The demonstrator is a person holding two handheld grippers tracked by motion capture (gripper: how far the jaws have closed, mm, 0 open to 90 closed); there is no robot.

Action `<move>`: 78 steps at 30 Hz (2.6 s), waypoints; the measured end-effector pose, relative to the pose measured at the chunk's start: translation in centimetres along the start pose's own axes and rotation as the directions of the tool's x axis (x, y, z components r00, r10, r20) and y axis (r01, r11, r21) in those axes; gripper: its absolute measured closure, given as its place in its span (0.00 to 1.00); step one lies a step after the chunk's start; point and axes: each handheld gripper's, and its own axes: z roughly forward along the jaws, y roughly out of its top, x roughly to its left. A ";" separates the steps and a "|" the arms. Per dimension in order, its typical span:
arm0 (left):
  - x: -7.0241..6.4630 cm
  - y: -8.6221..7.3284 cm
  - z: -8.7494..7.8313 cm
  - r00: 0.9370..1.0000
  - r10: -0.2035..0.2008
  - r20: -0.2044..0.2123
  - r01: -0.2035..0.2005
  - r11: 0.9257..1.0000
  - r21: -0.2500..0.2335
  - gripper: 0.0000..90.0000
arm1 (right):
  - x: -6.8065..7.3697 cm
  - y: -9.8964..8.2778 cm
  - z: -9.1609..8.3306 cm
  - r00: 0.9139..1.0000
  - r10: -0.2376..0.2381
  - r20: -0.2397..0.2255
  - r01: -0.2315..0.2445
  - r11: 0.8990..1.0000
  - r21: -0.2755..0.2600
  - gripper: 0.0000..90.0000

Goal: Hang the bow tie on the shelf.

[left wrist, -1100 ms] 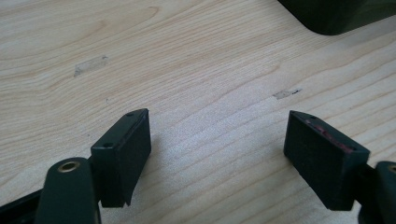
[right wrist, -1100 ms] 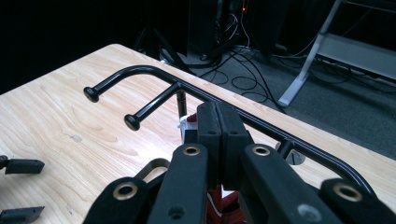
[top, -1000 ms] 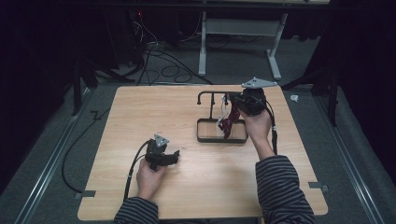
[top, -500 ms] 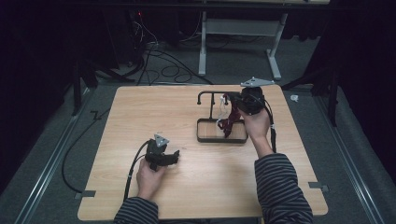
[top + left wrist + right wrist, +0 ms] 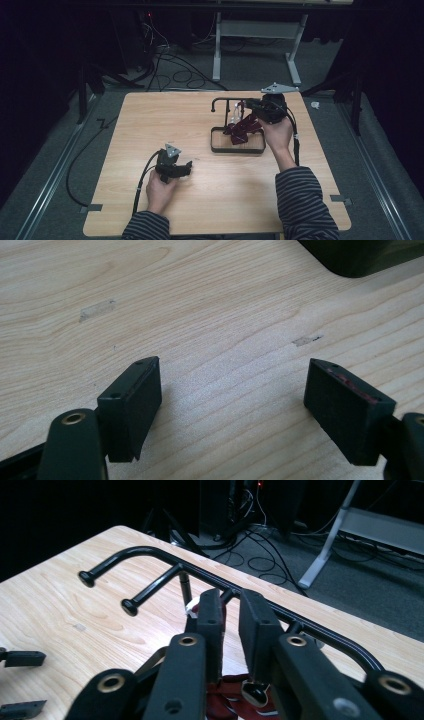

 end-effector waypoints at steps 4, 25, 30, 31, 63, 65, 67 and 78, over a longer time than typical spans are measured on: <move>0.0 0.0 0.0 1.000 0.000 0.000 0.000 1.000 0.000 0.26 | 0.2 -0.1 -0.4 1.000 -0.005 -0.007 0.005 1.000 -0.002 0.87; 0.0 0.0 0.0 1.000 0.001 -0.001 -0.001 1.000 0.000 0.26 | -1.1 -2.2 -2.8 0.999 0.026 0.023 -0.026 1.000 -0.016 0.84; 0.0 0.0 0.0 1.000 0.001 0.000 -0.001 1.000 0.001 0.26 | -1.3 -2.8 -3.3 0.999 0.027 0.024 -0.026 1.000 -0.017 0.84; 0.0 0.0 0.0 1.000 0.001 -0.001 -0.001 1.000 0.000 0.26 | -1.3 -3.0 -3.4 0.999 0.030 0.026 -0.029 0.999 -0.018 0.84; 0.0 0.0 0.0 1.000 0.001 0.000 -0.001 1.000 0.001 0.26 | -1.8 -6.9 -6.4 0.996 0.085 0.026 -0.084 0.995 -0.055 0.81; 0.0 0.0 0.0 1.000 0.001 0.000 -0.001 1.000 0.001 0.26 | -1.7 -7.2 -6.6 0.996 0.089 0.023 -0.088 0.995 -0.056 0.81; 0.0 0.0 0.0 1.000 0.001 0.000 -0.001 1.000 0.001 0.26 | -1.7 -7.3 -6.6 0.996 0.086 0.021 -0.085 0.995 -0.056 0.81; 0.0 0.0 0.0 1.000 0.000 0.000 0.000 1.000 -0.001 0.26 | -1.7 -9.0 -7.4 0.994 0.107 0.011 -0.106 0.993 -0.057 0.81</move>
